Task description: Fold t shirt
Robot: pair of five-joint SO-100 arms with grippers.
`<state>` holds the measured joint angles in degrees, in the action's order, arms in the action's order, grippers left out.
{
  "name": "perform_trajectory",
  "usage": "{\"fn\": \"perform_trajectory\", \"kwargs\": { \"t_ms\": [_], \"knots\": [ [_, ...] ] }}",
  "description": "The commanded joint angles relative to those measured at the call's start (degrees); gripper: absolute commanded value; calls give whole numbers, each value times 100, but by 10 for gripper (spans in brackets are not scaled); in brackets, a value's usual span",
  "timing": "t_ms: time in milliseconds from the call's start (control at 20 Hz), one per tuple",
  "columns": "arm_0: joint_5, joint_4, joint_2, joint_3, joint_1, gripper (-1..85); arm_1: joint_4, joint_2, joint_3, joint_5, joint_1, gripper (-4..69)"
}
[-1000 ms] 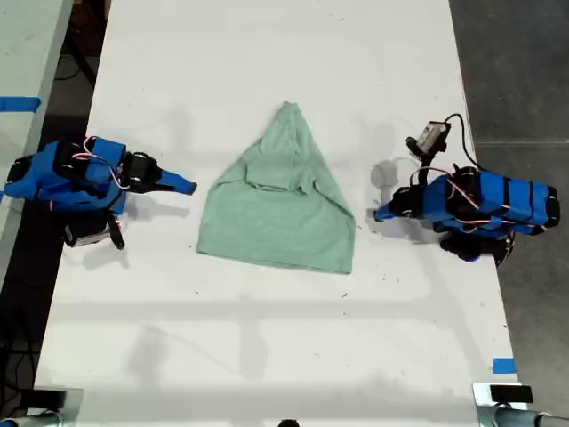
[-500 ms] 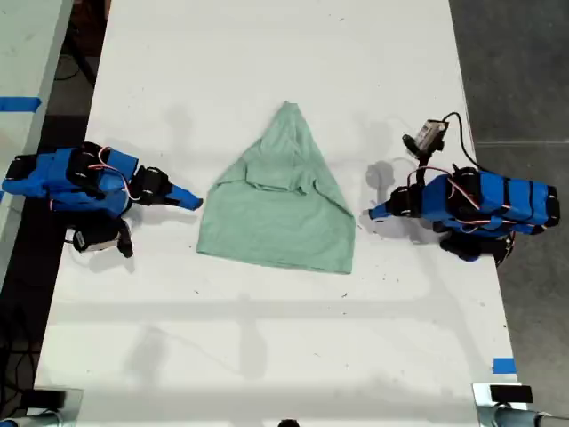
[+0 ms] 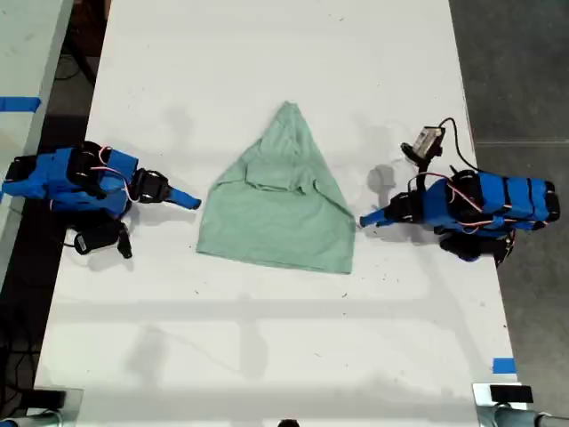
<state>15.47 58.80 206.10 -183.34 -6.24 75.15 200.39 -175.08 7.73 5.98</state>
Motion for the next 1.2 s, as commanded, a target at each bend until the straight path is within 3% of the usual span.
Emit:
{"fn": "perform_trajectory", "kwargs": {
  "t_ms": [0,1150],
  "knots": [
    [62,35,44,0,53,57,70,62,-316,-79,-62,133],
    [62,35,44,0,-123,57,70,62,-316,-26,70,148]
  ]
}}
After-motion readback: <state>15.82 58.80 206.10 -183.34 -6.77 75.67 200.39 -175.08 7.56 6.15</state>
